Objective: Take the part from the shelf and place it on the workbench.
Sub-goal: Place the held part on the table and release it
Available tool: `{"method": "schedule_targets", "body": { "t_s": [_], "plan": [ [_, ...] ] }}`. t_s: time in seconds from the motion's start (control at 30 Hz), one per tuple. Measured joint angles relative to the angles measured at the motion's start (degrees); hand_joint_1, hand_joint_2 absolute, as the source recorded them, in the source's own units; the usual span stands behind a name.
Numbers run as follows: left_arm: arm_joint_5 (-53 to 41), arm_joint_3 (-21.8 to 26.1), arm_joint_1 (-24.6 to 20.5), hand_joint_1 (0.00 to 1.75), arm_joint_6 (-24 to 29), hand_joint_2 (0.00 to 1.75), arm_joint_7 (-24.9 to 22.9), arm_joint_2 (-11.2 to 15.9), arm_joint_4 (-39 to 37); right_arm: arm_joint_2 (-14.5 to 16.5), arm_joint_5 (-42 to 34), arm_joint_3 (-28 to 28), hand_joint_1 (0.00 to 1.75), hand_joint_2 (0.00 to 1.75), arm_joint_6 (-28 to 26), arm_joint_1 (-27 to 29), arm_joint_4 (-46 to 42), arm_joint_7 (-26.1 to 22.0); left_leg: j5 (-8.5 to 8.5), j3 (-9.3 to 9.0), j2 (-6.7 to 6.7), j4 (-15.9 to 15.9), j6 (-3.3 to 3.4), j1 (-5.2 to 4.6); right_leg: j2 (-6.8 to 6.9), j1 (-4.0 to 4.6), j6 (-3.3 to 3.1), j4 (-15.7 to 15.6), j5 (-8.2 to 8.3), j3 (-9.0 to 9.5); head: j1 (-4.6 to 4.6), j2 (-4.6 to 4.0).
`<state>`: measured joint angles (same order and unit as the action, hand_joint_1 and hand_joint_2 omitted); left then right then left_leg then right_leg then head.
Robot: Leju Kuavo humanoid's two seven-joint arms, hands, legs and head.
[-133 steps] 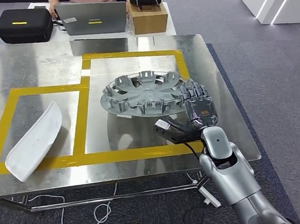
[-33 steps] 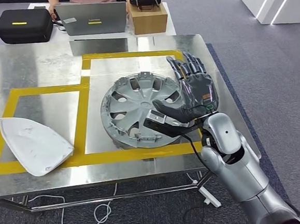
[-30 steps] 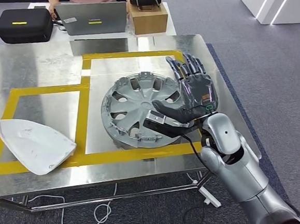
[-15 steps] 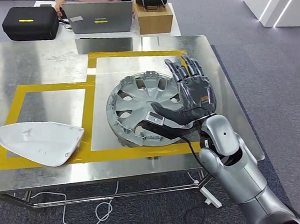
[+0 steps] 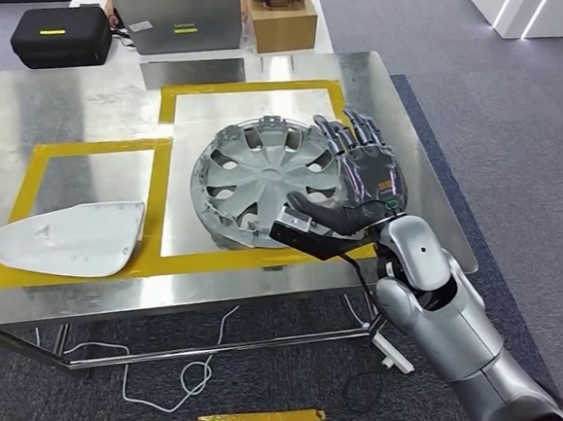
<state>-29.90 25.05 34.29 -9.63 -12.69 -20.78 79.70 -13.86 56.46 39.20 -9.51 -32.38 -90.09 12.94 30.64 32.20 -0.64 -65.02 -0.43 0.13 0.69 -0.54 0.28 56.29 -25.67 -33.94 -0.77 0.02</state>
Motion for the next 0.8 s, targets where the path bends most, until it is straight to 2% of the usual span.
{"method": "schedule_targets", "body": {
  "t_s": [0.03,0.07,0.1,0.17,0.2,0.23,0.27,0.33,0.37,0.4,0.43,0.47,0.5,0.53,0.57,0.6,0.63,0.67,0.7,0.73,0.77,0.8],
  "plan": [
    [0.0,-0.02,-0.01,0.0,0.04,0.0,-0.07,0.01,0.03,0.0,-0.15,-0.08,0.0,0.0,0.12,-0.01,-0.01,0.05,-0.51,-2.9,0.03,4.28,0.51,-0.17,0.03,0.12,0.19,0.06,0.36,-0.31,-0.03,0.0],
    [-0.02,-0.05,-0.02,0.0,0.07,0.0,-0.1,0.01,0.05,0.0,-0.27,-0.16,0.0,0.0,0.21,-0.02,-0.01,0.08,-0.48,-4.88,0.05,7.45,0.94,-0.36,0.09,0.18,0.48,0.1,0.73,-0.54,-0.05,0.0],
    [-0.05,-0.08,-0.01,0.0,0.07,0.0,-0.12,0.02,0.08,0.0,-0.34,-0.21,0.0,0.0,0.33,-0.03,0.01,0.09,-0.24,-5.82,0.07,9.2,1.25,-0.54,0.16,0.18,0.82,0.12,1.12,-0.72,-0.06,0.0],
    [-0.31,-0.13,0.04,0.0,-0.02,0.0,-0.14,0.03,0.08,0.0,-0.46,-0.27,0.0,0.0,0.56,0.01,0.1,0.12,-0.69,-5.59,0.13,10.08,1.81,-0.6,0.2,0.01,1.59,0.09,1.77,-1.12,-0.05,0.0],
    [-0.46,-0.13,0.05,0.0,-0.1,0.0,-0.15,0.02,0.08,-0.01,-0.51,-0.31,0.0,0.0,0.63,0.04,0.18,0.14,-1.26,-5.19,0.21,10.26,2.17,-0.53,0.08,-0.05,1.93,0.43,1.28,-1.54,-0.1,0.0],
    [-0.65,-0.13,0.05,0.0,-0.2,0.0,-0.16,0.01,0.08,-0.01,-0.57,-0.37,0.0,0.0,0.66,0.05,0.25,0.17,-1.91,-4.68,0.3,10.45,2.53,-0.43,-0.08,-0.08,2.23,1.63,-0.22,-2.24,-0.23,0.0],
    [-0.83,-0.14,0.02,0.0,-0.27,0.0,-0.16,-0.02,0.08,-0.01,-0.63,-0.43,0.0,0.0,0.68,0.1,0.32,0.21,-2.57,-4.04,0.4,10.6,2.81,-0.32,-0.25,-0.11,2.46,4.06,-2.63,-3.23,-0.35,0.0],
    [-1.11,-0.16,-0.01,0.0,-0.34,0.0,-0.16,-0.04,0.08,-0.02,-0.74,-0.53,0.0,0.0,0.79,0.33,0.46,0.42,-3.64,-2.56,0.46,10.49,3.13,-0.44,-0.4,-0.13,2.81,11.47,-7.92,-5.29,-0.58,0.0],
    [-1.23,-0.17,0.0,0.0,-0.36,0.0,-0.16,-0.05,0.08,-0.02,-0.77,-0.59,0.0,0.0,0.87,0.5,0.56,0.55,-4.17,-1.82,0.47,10.41,3.17,-0.49,-0.42,-0.14,2.91,14.81,-9.22,-5.85,-0.58,0.0],
    [-1.32,-0.17,0.0,0.0,-0.39,0.0,-0.16,-0.05,0.08,-0.02,-0.79,-0.67,0.0,0.0,0.96,0.66,0.66,0.69,-4.69,-1.05,0.47,10.29,3.16,-0.54,-0.43,-0.13,2.96,16.6,-9.17,-5.68,-0.6,0.0],
    [-1.4,-0.17,0.01,0.0,-0.42,0.0,-0.16,-0.05,0.08,-0.02,-0.8,-0.75,0.0,0.0,1.05,0.75,0.74,0.8,-5.17,-0.28,0.46,10.12,3.1,-0.58,-0.44,-0.13,2.94,16.33,-8.0,-4.51,-0.63,0.0],
    [-1.45,-0.17,0.02,0.0,-0.45,0.0,-0.16,-0.05,0.08,-0.02,-0.81,-0.82,0.0,0.0,1.11,0.79,0.78,0.86,-5.59,0.44,0.45,9.91,2.99,-0.6,-0.45,-0.13,2.83,13.88,-6.31,-2.25,-0.63,0.0],
    [-1.49,-0.18,0.01,0.0,-0.47,0.0,-0.17,-0.06,0.08,-0.02,-0.81,-0.89,0.0,0.0,1.15,0.79,0.79,0.9,-5.97,0.99,0.44,9.65,2.82,-0.62,-0.5,-0.13,2.68,9.9,-4.99,0.81,-0.65,0.0],
    [-1.49,-0.19,0.01,0.0,-0.47,0.0,-0.17,-0.07,0.08,-0.02,-0.8,-0.96,0.0,0.0,1.18,0.74,0.78,0.91,-6.28,1.5,0.42,9.35,2.62,-0.71,-0.57,-0.08,2.51,5.31,-4.52,4.13,-0.7,0.0],
    [-1.5,-0.21,0.0,0.0,-0.48,0.0,-0.18,-0.06,0.08,-0.01,-0.8,-1.05,0.0,0.0,1.18,0.69,0.76,0.91,-6.65,1.89,0.41,9.09,2.36,-0.79,-0.65,-0.02,2.33,1.49,-4.71,6.71,-0.74,0.0],
    [-1.51,-0.22,0.0,0.0,-0.48,0.0,-0.18,-0.05,0.08,-0.01,-0.79,-1.12,0.0,0.0,1.19,0.67,0.75,0.91,-7.07,2.2,0.41,8.9,2.09,-0.84,-0.73,0.08,2.15,-0.92,-5.18,8.21,-0.79,0.0],
    [-1.53,-0.23,0.01,0.0,-0.48,0.0,-0.18,-0.05,0.08,0.0,-0.79,-1.17,0.0,0.0,1.2,0.68,0.75,0.92,-7.55,2.53,0.42,8.81,1.81,-0.88,-0.76,0.21,1.91,-1.97,-5.44,8.68,-0.88,0.0],
    [-1.57,-0.24,0.04,0.0,-0.48,0.0,-0.18,-0.04,0.08,-0.01,-0.79,-1.19,0.0,0.0,1.23,0.72,0.77,0.92,-7.99,2.81,0.37,8.78,1.53,-0.9,-0.69,0.15,1.51,-2.13,-5.21,8.16,-0.94,0.0],
    [-1.6,-0.25,0.09,0.0,-0.48,0.0,-0.19,-0.04,0.08,-0.01,-0.78,-1.2,0.0,0.0,1.3,0.75,0.79,0.93,-7.71,3.2,0.32,8.54,1.21,-0.86,-0.56,0.07,1.03,-2.08,-4.75,7.62,-0.97,0.0],
    [-1.63,-0.25,0.14,0.0,-0.46,0.0,-0.21,-0.04,0.08,-0.01,-0.76,-1.22,0.0,0.0,1.36,0.76,0.8,1.01,-6.42,3.75,0.28,7.54,0.88,-0.81,-0.41,-0.05,0.47,-2.07,-4.22,7.02,-0.97,0.0],
    [-1.64,-0.26,0.17,0.0,-0.46,0.0,-0.25,-0.03,0.08,-0.01,-0.73,-1.23,0.0,0.0,1.42,0.77,0.82,1.08,-4.11,4.5,0.25,5.45,0.52,-0.69,-0.26,-0.2,0.0,-2.09,-3.64,6.35,-0.94,0.0],
    [-1.63,-0.27,0.17,0.0,-0.46,0.0,-0.29,-0.02,0.08,-0.01,-0.69,-1.25,0.0,0.0,1.5,0.79,0.83,1.15,-1.11,5.37,0.27,2.35,0.17,-0.48,-0.16,-0.19,-0.3,-1.98,-3.11,5.78,-0.94,0.0]
  ]
}}
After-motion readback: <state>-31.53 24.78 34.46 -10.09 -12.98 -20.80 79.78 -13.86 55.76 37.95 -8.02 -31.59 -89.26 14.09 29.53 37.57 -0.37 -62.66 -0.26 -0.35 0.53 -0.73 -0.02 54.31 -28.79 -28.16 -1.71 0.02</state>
